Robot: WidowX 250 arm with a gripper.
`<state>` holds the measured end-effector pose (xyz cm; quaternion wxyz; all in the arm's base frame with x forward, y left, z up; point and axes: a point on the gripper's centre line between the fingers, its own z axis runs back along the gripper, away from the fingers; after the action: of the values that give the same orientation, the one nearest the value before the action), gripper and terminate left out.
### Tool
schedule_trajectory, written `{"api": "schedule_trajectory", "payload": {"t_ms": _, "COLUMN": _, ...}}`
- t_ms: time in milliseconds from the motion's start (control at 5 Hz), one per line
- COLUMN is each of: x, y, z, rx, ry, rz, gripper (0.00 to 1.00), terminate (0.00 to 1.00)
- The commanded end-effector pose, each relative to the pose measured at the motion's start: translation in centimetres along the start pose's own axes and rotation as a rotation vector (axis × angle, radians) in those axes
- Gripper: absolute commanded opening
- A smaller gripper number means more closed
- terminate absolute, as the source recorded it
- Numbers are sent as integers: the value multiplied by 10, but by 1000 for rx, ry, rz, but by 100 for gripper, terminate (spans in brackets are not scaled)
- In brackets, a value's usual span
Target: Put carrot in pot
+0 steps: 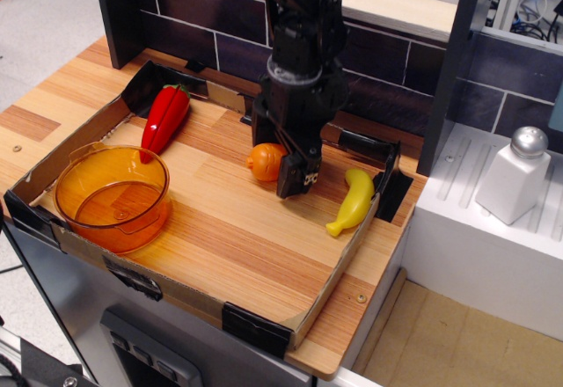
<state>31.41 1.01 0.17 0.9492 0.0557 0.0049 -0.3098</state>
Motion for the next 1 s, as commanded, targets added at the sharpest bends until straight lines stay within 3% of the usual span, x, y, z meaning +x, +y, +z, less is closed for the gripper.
{"api": "schedule_trajectory", "payload": {"t_ms": 0, "x": 7, "y": 0, "z": 10, "rx": 9, "ry": -27, "rz": 38, "gripper": 0, "terminate": 0}}
{"api": "schedule_trajectory", "payload": {"t_ms": 200, "x": 1, "y": 3, "z": 28, "rx": 0, "ry": -57, "rz": 56, "gripper": 0, "terminate": 0}}
{"api": "schedule_trajectory", "payload": {"t_ms": 400, "x": -10, "y": 5, "z": 57, "rx": 30, "ry": -119, "rz": 108, "gripper": 0, "terminate": 0}}
{"api": "schedule_trajectory", "payload": {"t_ms": 600, "x": -36, "y": 2, "z": 94, "rx": 24, "ry": -175, "rz": 142, "gripper": 0, "terminate": 0}}
{"api": "schedule_trajectory", "payload": {"t_ms": 800, "x": -65, "y": 6, "z": 97, "rx": 38, "ry": -158, "rz": 138, "gripper": 0, "terminate": 0}}
